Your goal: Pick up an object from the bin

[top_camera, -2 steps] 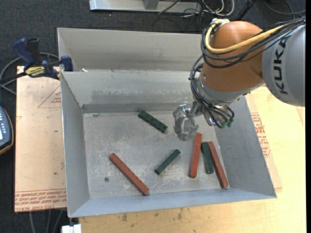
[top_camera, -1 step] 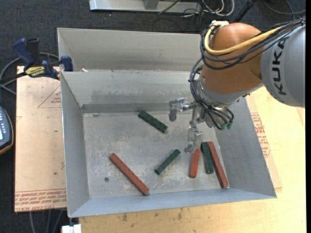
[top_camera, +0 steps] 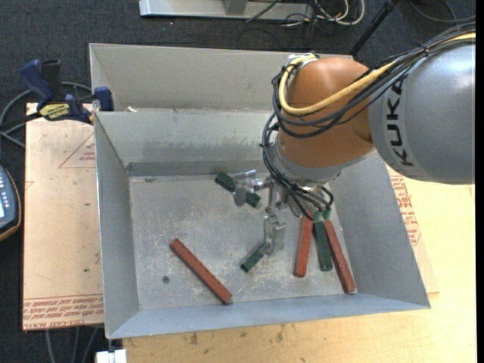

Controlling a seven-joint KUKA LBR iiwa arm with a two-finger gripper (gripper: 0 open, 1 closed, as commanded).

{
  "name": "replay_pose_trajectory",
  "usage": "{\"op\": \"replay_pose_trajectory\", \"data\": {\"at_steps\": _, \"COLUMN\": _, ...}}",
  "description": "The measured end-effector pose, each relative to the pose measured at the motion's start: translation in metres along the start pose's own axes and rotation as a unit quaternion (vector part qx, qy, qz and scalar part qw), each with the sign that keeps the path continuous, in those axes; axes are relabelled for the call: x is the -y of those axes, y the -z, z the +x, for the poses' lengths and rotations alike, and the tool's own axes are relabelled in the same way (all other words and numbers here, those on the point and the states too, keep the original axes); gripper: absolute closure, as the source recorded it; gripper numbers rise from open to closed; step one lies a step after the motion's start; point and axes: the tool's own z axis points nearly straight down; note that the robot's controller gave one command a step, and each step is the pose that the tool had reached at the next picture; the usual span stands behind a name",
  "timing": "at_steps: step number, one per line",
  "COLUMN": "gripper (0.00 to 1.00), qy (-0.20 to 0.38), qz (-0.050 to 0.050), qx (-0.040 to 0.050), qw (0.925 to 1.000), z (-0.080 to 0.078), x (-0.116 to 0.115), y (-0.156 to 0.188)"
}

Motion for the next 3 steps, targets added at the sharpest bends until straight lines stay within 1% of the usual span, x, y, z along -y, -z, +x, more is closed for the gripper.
{"op": "replay_pose_trajectory", "data": {"at_steps": 1, "gripper": 0.00, "qy": 0.165, "qz": 0.000, "qx": -0.0025, "qw": 0.9862, "z": 0.036, "x": -0.009, "y": -0.109}}
{"op": "replay_pose_trajectory", "data": {"at_steps": 2, "gripper": 0.00, "qy": 0.188, "qz": 0.003, "qx": 0.0012, "qw": 0.9821, "z": 0.001, "x": 0.052, "y": -0.152}}
{"op": "replay_pose_trajectory", "data": {"at_steps": 3, "gripper": 1.00, "qy": 0.190, "qz": 0.001, "qx": 0.0017, "qw": 0.9817, "z": 0.001, "x": 0.047, "y": -0.148}}
